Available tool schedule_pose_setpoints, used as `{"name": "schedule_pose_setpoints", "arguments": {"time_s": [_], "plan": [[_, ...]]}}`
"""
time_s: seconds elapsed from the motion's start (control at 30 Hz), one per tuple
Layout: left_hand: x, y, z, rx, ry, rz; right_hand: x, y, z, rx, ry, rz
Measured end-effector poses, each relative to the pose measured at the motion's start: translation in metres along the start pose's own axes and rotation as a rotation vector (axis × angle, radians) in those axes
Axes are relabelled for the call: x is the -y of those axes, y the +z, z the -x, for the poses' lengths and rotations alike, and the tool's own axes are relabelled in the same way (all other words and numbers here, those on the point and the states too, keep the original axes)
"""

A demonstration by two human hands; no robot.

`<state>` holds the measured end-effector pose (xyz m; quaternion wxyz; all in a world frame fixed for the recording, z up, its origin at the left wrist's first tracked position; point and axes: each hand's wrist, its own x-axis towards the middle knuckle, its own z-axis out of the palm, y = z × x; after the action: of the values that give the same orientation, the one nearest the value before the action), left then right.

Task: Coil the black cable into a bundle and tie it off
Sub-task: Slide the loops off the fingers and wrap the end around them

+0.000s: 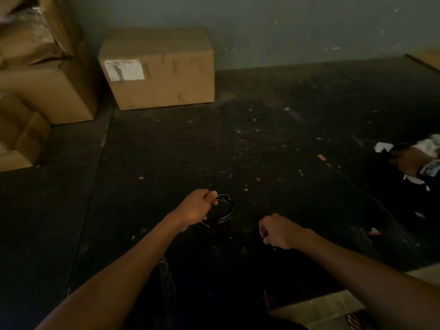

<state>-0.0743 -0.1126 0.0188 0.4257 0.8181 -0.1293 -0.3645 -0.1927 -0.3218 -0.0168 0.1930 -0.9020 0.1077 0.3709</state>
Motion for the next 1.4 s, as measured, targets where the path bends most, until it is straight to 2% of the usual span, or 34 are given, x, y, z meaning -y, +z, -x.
{"name": "schedule_pose_setpoints", "arguments": {"time_s": [0.17, 0.43, 0.6, 0.73, 0.97, 1.07, 1.2, 1.4], "plan": [[-0.001, -0.009, 0.003, -0.034, -0.014, 0.023, 0.02, -0.015, -0.005, -0.049, -0.093, -0.037], [-0.015, -0.026, 0.006, -0.122, 0.034, -0.039, 0.081, -0.084, 0.011, -0.464, -0.433, -0.315], [-0.034, -0.037, 0.012, -0.15, 0.075, 0.104, 0.106, -0.105, 0.015, -0.608, -0.59, -0.261], [-0.045, -0.047, 0.018, -0.156, 0.111, 0.245, 0.115, -0.113, 0.017, -0.71, -0.628, -0.228], [-0.05, -0.052, 0.02, -0.222, 0.177, 0.317, 0.121, -0.109, 0.02, -0.897, -0.702, -0.101], [-0.051, -0.053, 0.02, -0.241, 0.175, 0.379, 0.121, -0.107, 0.021, -0.937, -0.75, -0.036], [-0.054, -0.057, 0.017, -0.346, 0.154, 0.429, 0.122, -0.107, 0.028, -0.953, -0.78, 0.023], [-0.056, -0.061, 0.011, -0.438, 0.138, 0.443, 0.121, -0.103, 0.035, -0.884, -0.796, 0.047]]}}
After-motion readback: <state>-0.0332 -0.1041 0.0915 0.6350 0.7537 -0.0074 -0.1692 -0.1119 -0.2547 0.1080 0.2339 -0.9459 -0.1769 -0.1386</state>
